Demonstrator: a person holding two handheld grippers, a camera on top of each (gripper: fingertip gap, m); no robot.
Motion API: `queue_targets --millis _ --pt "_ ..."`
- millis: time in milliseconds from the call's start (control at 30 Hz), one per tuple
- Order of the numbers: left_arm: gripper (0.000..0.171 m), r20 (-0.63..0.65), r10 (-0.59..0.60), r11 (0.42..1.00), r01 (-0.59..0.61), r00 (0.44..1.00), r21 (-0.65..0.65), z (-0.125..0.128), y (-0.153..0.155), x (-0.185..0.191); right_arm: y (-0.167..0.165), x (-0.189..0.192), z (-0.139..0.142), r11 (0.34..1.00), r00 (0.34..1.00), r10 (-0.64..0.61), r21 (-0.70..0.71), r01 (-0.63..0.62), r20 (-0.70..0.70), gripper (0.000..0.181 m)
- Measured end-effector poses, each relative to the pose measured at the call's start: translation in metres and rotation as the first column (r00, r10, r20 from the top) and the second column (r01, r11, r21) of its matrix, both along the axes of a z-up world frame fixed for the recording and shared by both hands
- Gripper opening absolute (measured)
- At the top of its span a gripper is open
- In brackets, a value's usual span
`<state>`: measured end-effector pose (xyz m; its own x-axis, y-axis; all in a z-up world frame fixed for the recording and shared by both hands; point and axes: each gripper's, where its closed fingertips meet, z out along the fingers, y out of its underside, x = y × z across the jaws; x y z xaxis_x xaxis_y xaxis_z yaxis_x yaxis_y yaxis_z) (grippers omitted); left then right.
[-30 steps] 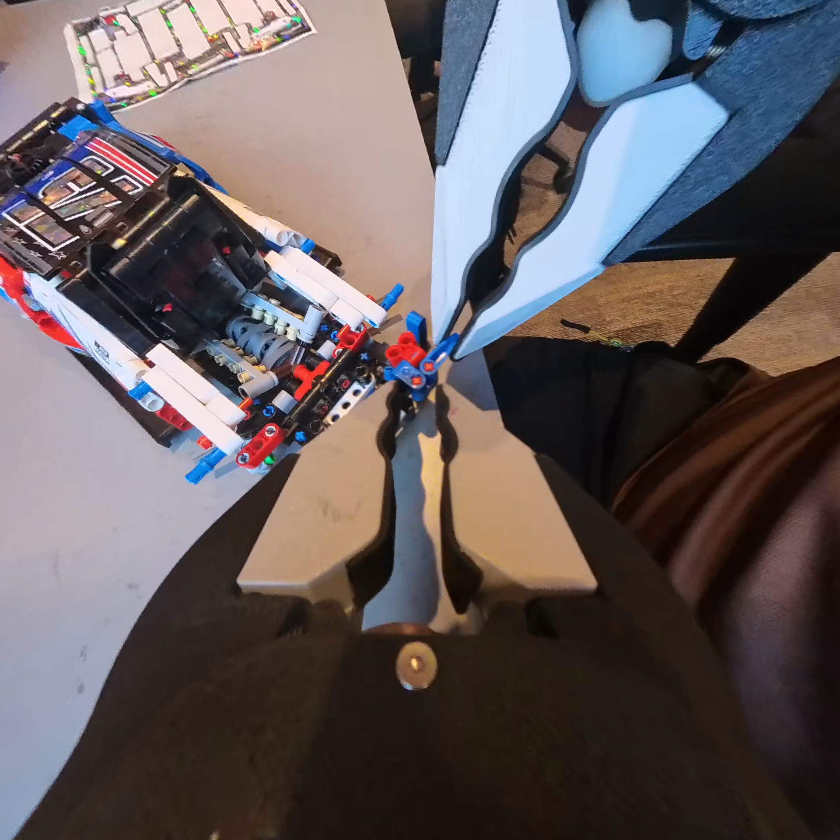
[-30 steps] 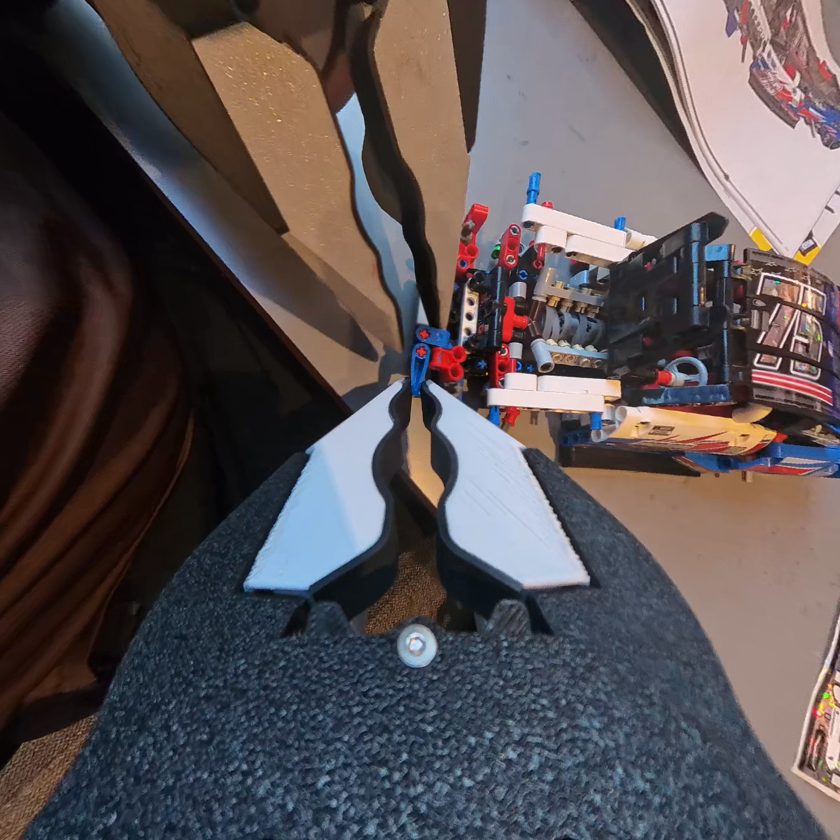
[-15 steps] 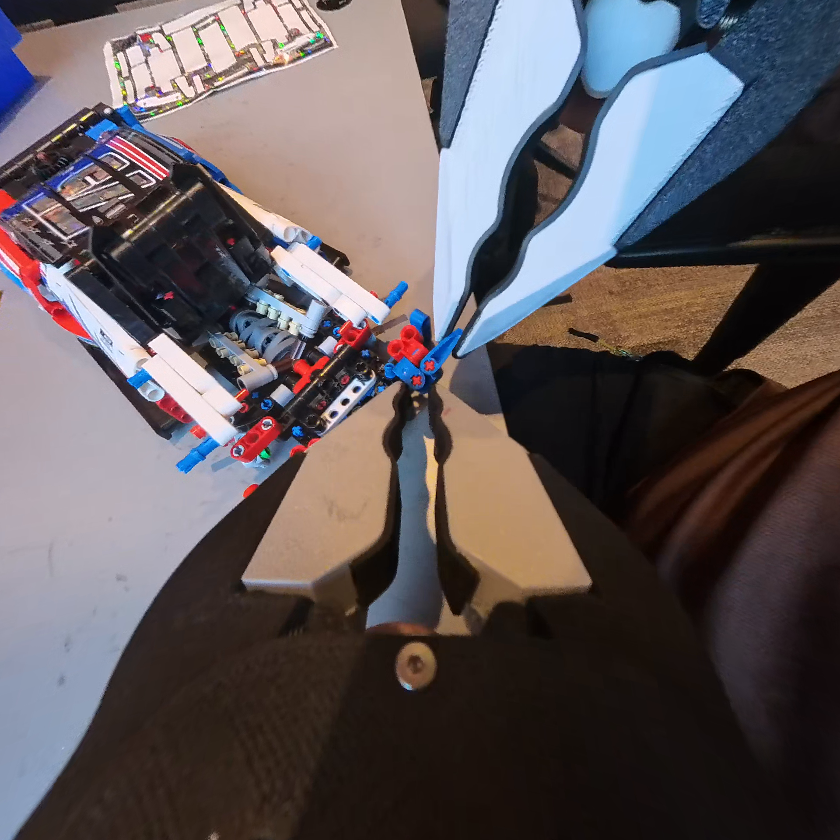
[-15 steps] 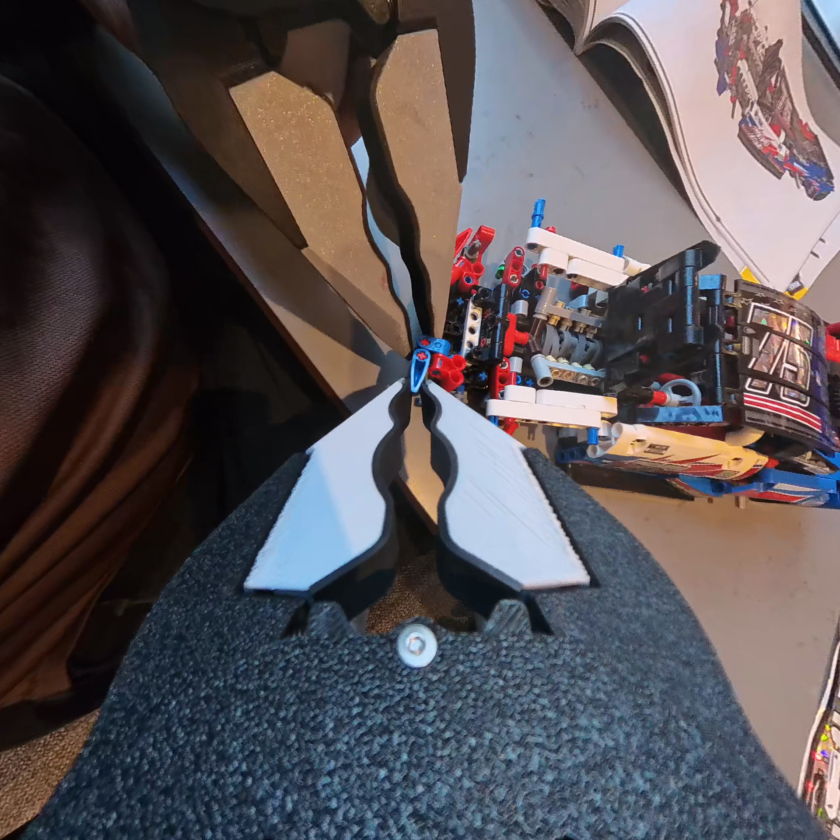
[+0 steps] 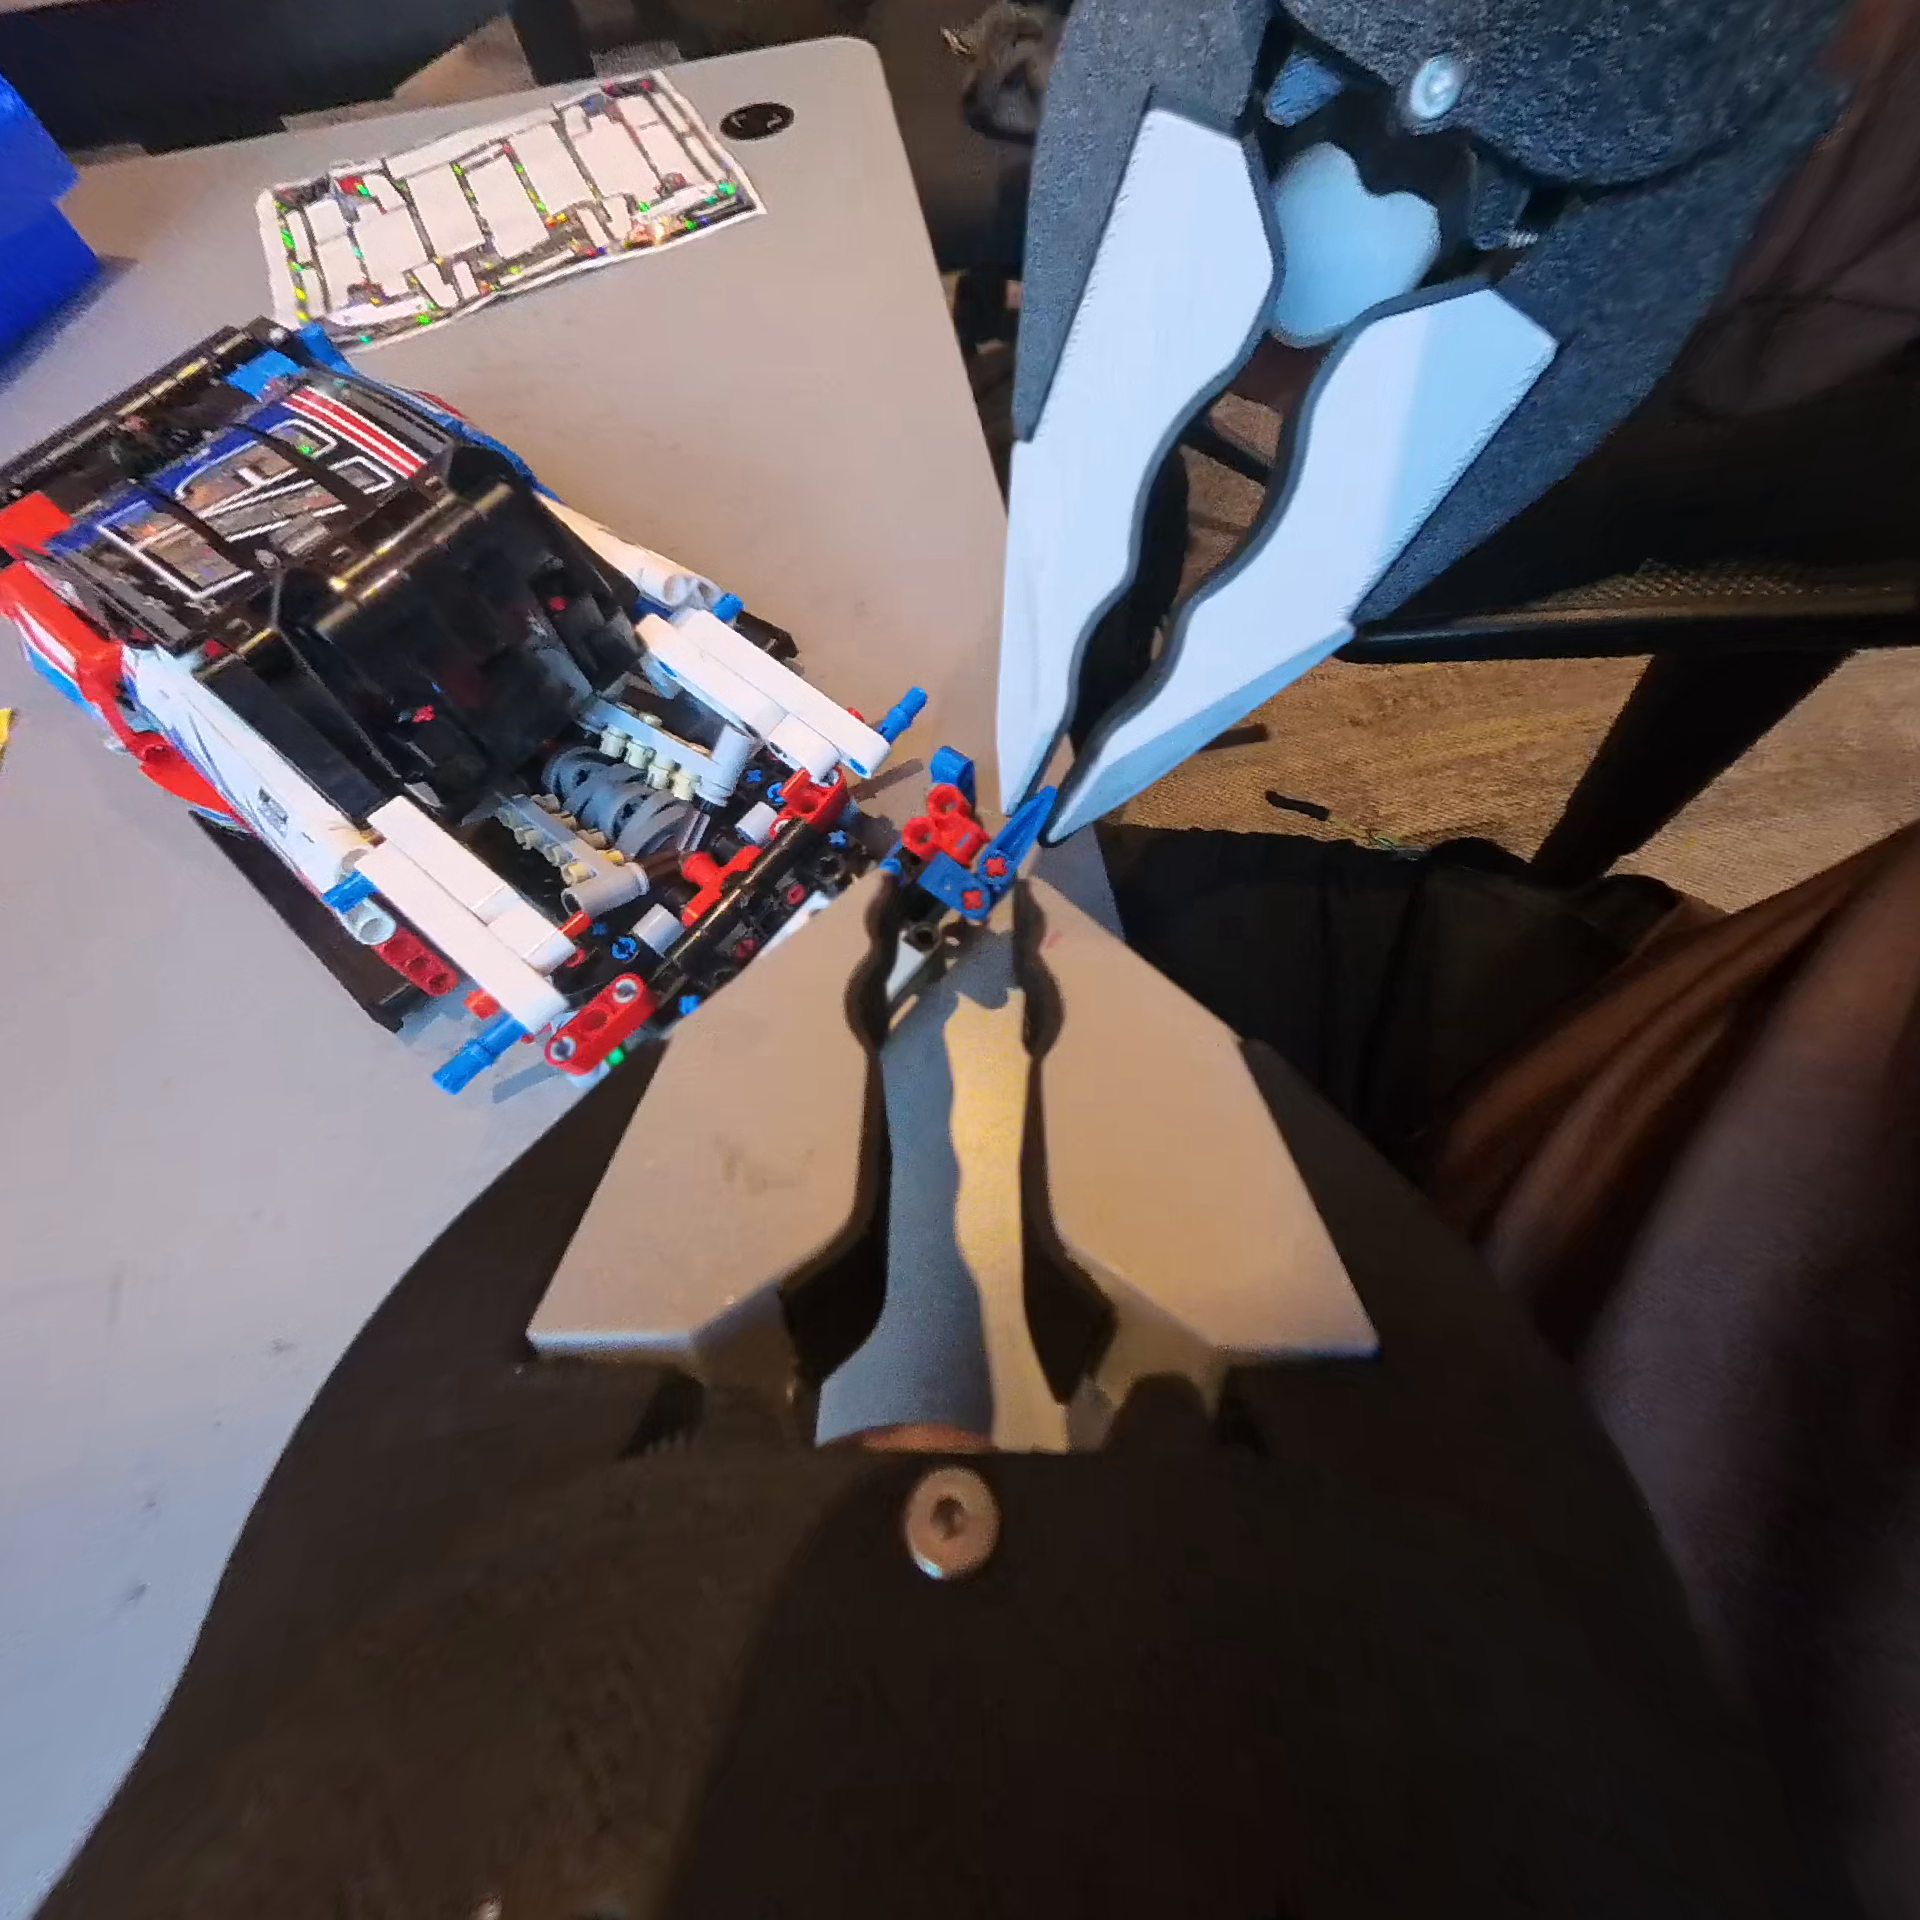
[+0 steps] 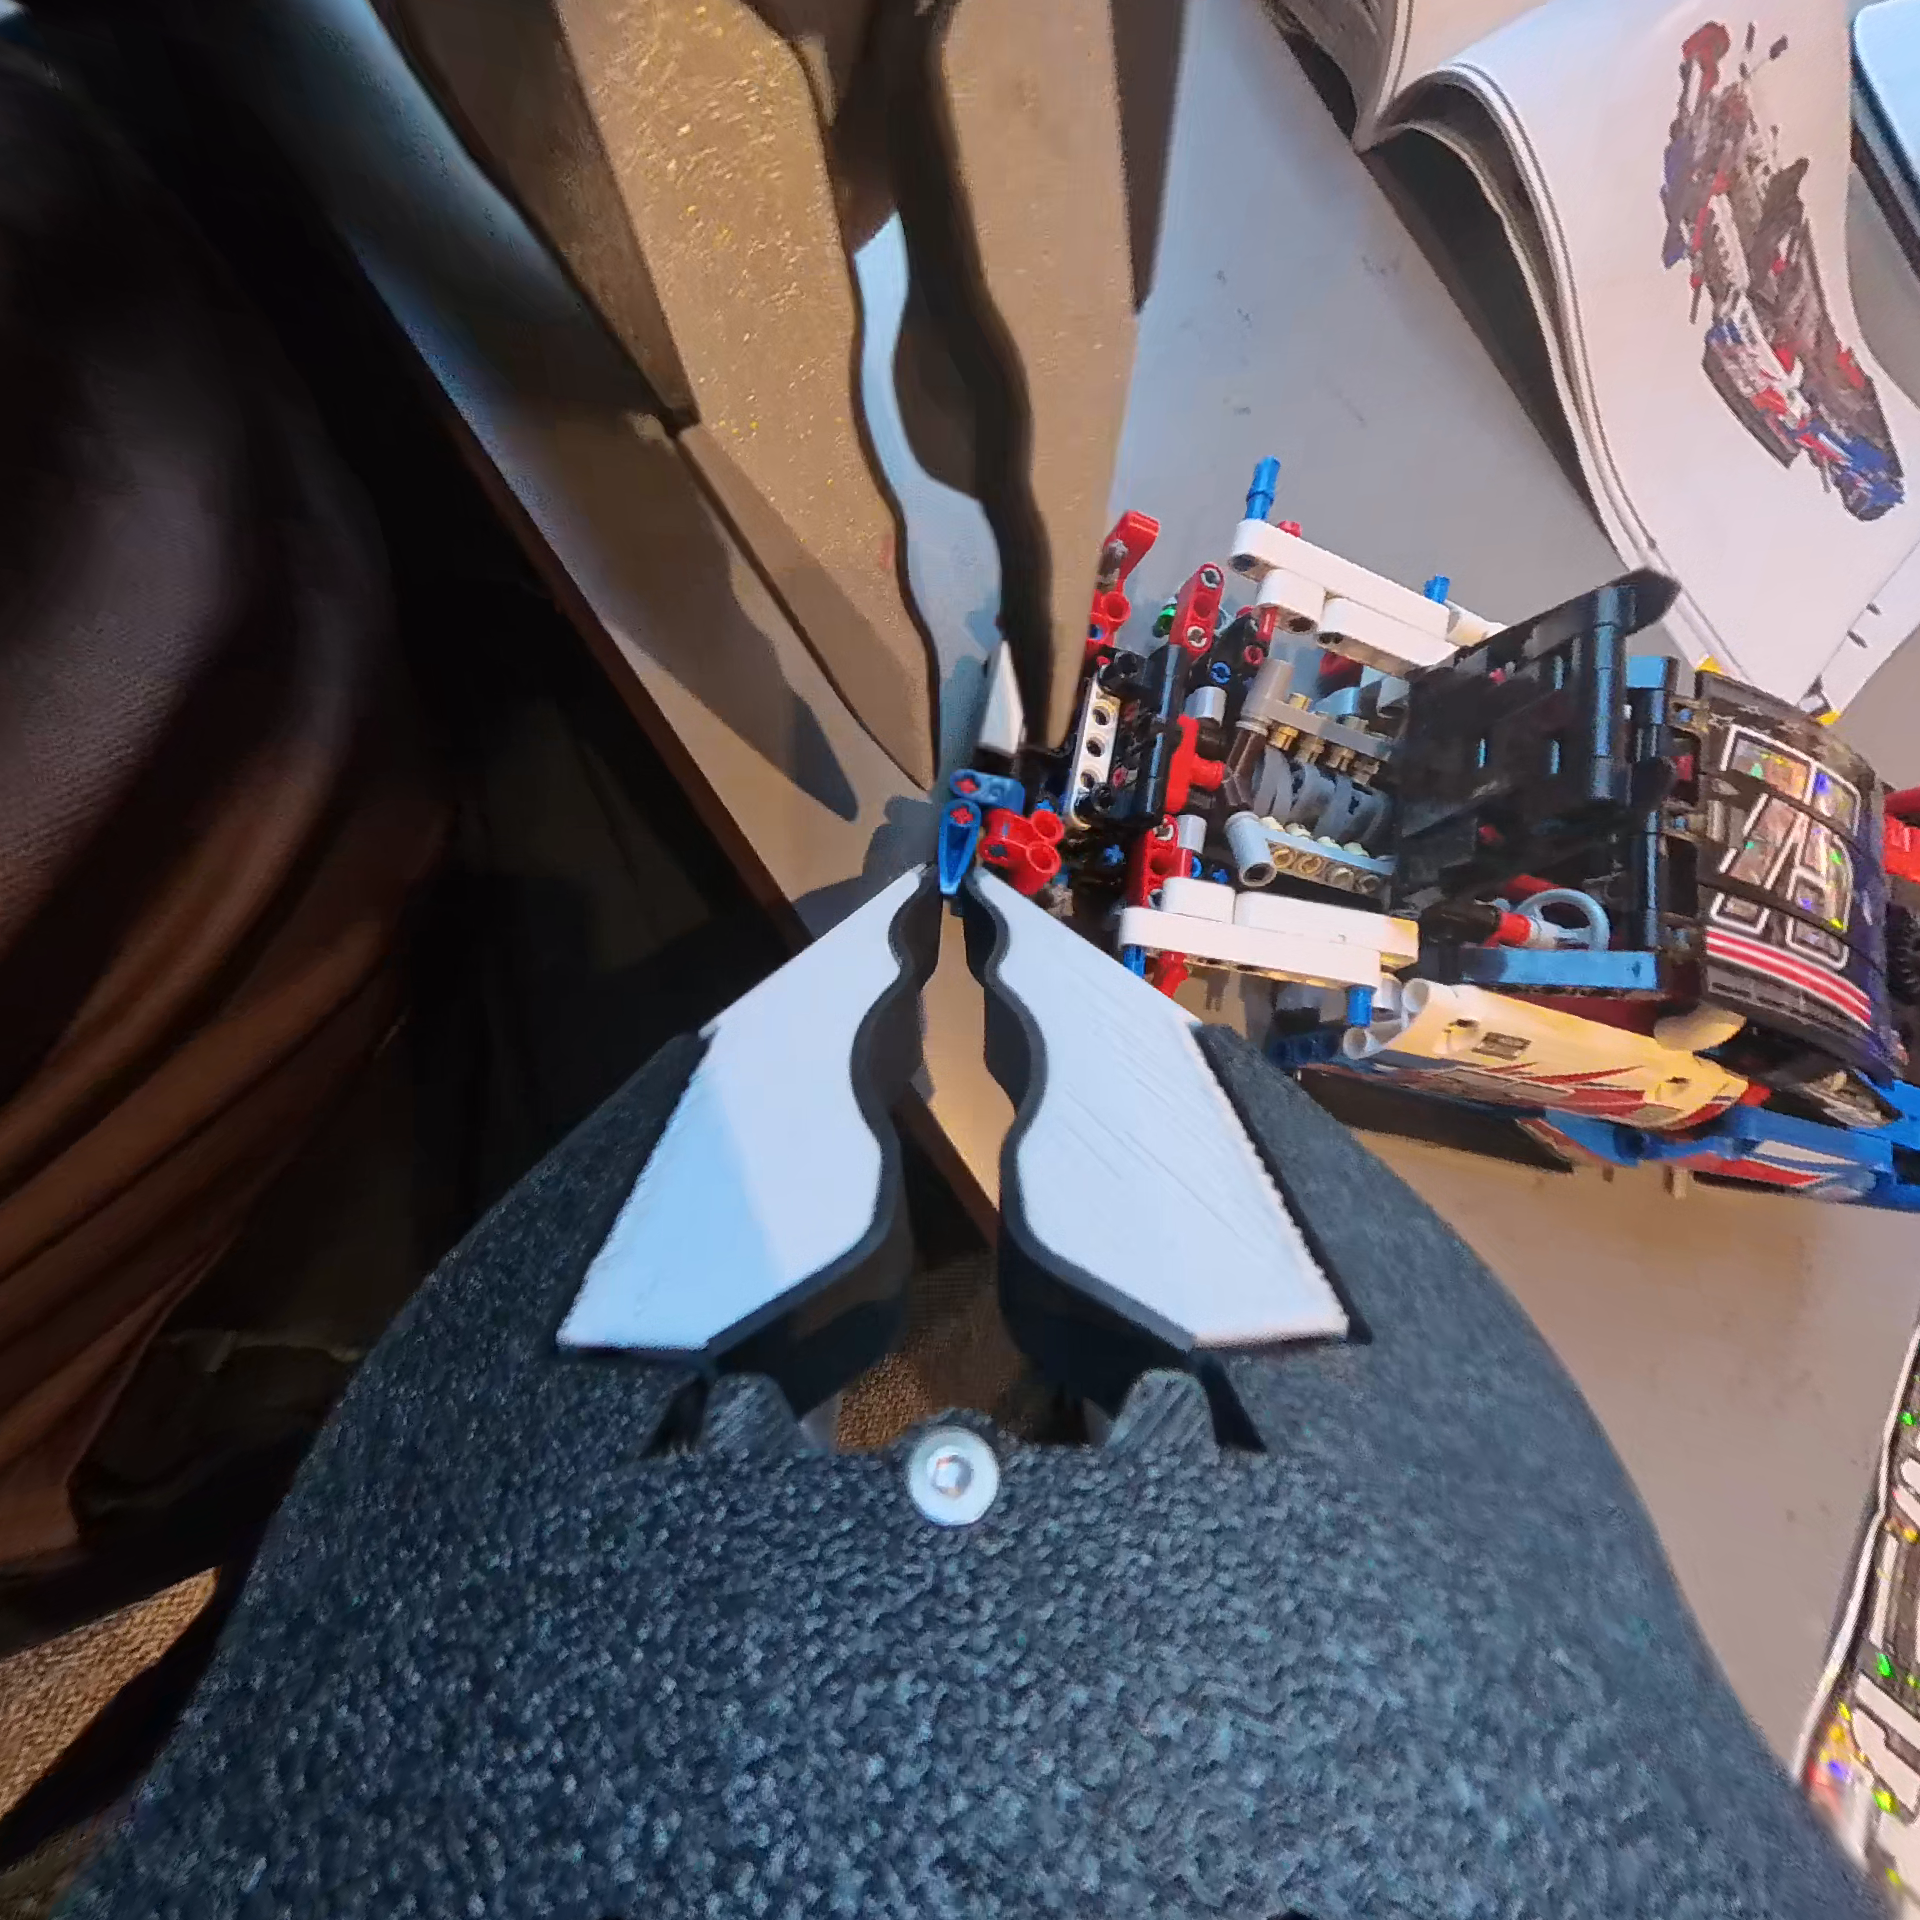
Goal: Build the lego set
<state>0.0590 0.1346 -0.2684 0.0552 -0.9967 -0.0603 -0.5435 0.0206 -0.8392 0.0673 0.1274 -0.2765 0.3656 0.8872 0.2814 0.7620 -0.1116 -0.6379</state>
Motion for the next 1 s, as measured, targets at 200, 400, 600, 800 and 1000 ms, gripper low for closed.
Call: queue_targets --millis 200,400,600,800,1000 --pt "0.02 -0.067 -0.042 0.999 0.044 0.997 0.024 -0.007 0.003 0.002 0.004 0.002 0.006 0.998 0.996 0.067 0.026 -0.065 -0.056 0.003" --pt "0.015 -0.082 -0.058 0.998 0.061 0.995 0.031 -0.01 0.001 0.005 0.006 0.004 0.004 0.992 0.991 0.118 0.056 -0.115 -0.065 0.003" --pt "0.014 -0.081 -0.049 0.999 0.05 0.996 0.009 -0.013 0.001 0.002 0.009 0.004 0.0 0.993 0.99 0.118 0.041 -0.115 -0.076 0.003" --pt "0.024 -0.074 -0.035 0.999 0.034 0.997 -0.005 -0.011 0.006 0.003 0.008 0.003 0.0 0.99 0.983 0.142 0.024 -0.14 -0.12 0.003" --pt "0.02 -0.106 -0.066 0.998 0.067 0.992 -0.001 -0.017 0.001 0.006 0.005 0.003 0.001 0.986 0.976 0.165 0.014 -0.165 -0.144 0.003"
